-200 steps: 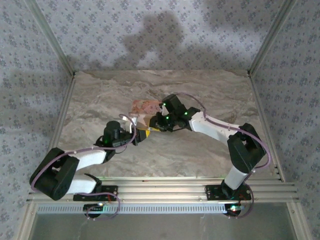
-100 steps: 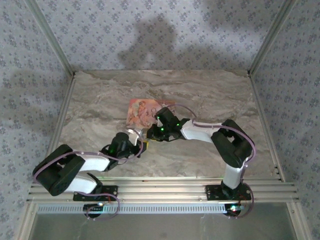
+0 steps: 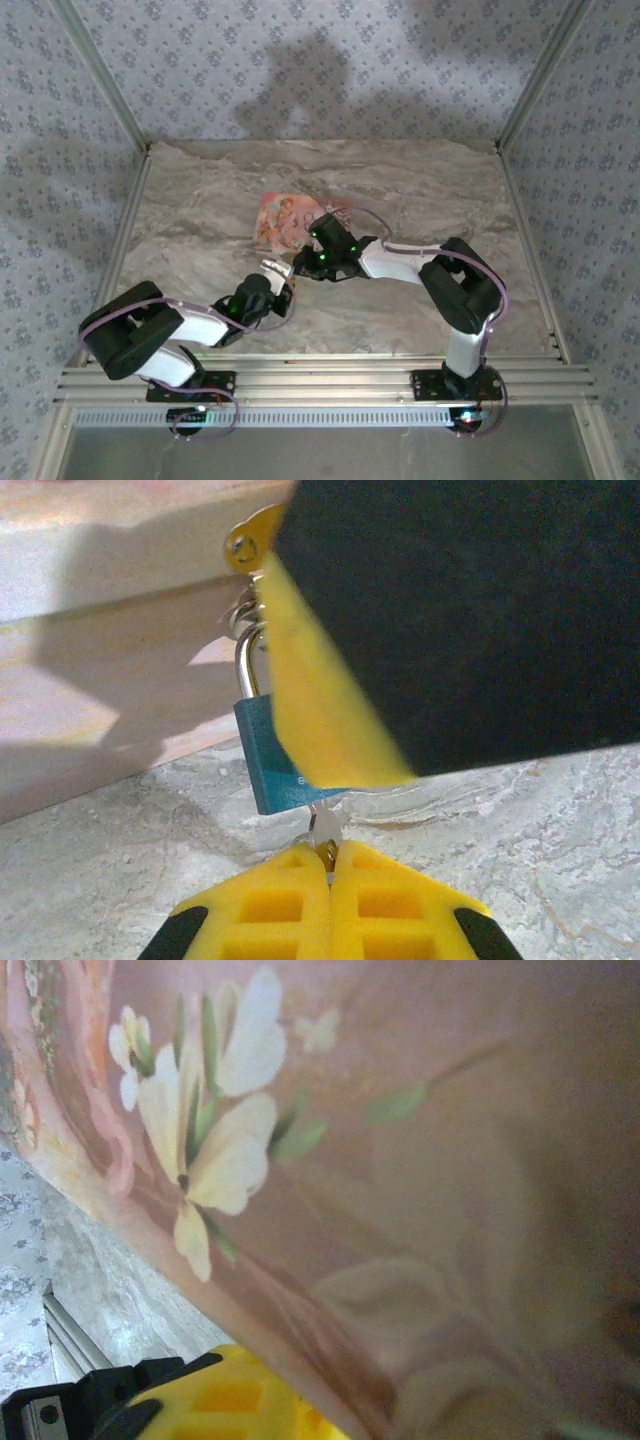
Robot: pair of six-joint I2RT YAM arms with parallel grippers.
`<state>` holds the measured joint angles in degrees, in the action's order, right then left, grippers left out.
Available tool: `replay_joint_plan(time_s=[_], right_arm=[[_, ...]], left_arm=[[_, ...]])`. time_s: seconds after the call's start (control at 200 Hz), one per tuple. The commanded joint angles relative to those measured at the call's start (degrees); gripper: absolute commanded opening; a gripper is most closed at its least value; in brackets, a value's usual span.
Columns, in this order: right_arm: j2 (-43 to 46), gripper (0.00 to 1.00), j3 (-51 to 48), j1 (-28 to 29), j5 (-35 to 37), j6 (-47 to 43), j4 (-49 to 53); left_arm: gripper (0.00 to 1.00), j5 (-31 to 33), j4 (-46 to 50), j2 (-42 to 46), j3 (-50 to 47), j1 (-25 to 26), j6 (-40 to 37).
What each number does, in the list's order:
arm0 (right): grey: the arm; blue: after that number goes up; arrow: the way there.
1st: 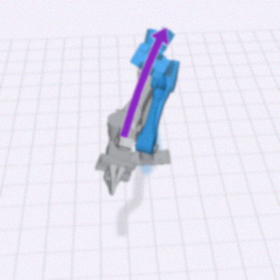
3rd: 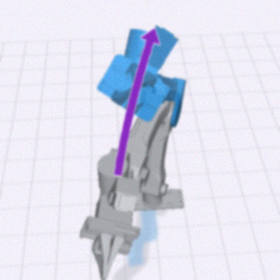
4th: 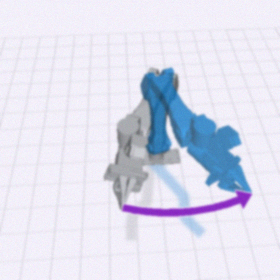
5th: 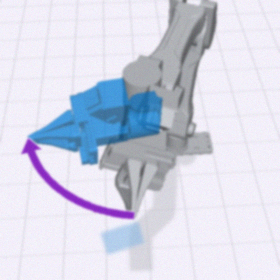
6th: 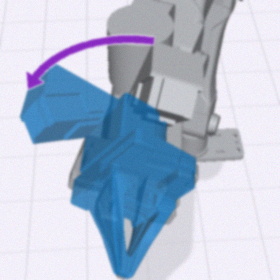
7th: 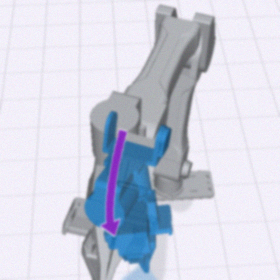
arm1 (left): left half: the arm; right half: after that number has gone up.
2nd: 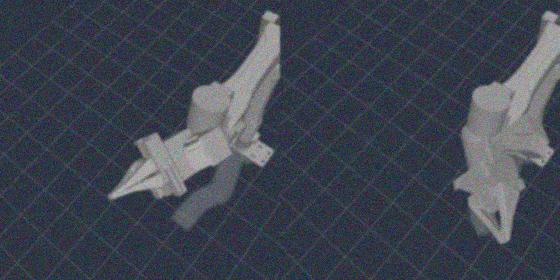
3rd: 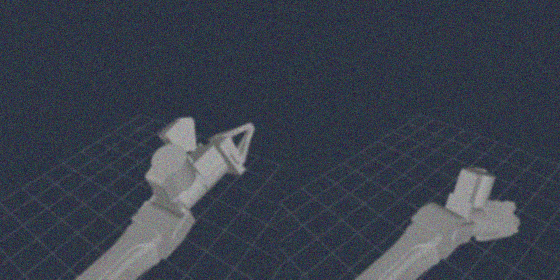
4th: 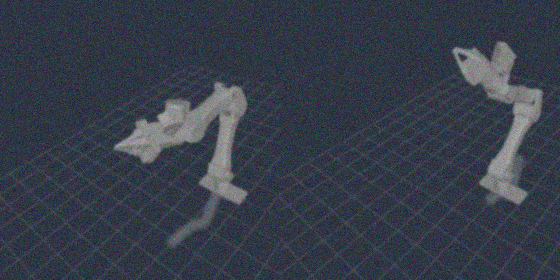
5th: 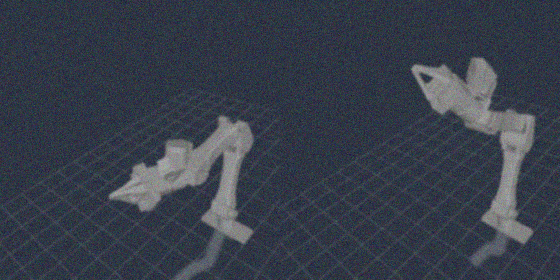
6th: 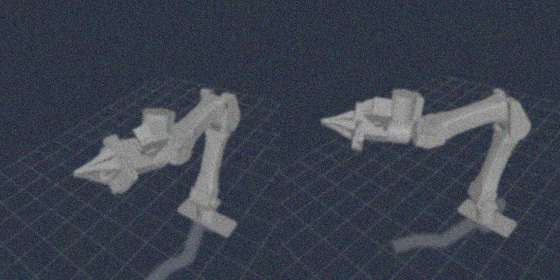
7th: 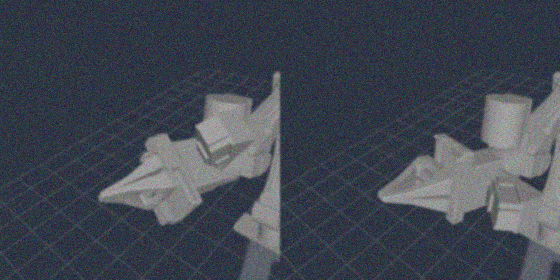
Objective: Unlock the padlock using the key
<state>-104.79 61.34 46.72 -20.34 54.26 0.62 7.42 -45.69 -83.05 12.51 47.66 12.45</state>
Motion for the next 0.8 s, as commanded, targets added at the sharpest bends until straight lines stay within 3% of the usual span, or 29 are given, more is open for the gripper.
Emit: replay_joint_plan(time_s=[0.0,0.08,0.305,0.485,0.794], right_arm=[[-1.72,0.30,0.36,1.67,-6.62,6.91,4.43],[-0.41,0.42,0.53,1.79,-5.08,6.59,5.74],[4.82,0.58,0.10,1.97,1.46,6.14,9.84],[6.13,0.58,0.73,2.75,5.76,5.11,11.91],[2.82,0.52,3.35,4.18,7.14,5.39,11.85]], left_arm=[[0.00,-1.61,-0.03,-0.82,-0.82,0.92,-0.64],[0.00,-2.13,-0.43,-0.64,-0.93,0.44,0.15],[0.00,-3.60,-0.64,0.09,-1.42,-1.43,1.09],[0.00,-4.25,-0.13,0.72,-1.19,-2.12,0.96],[0.00,-4.03,1.71,2.42,-0.96,-2.16,0.30]])
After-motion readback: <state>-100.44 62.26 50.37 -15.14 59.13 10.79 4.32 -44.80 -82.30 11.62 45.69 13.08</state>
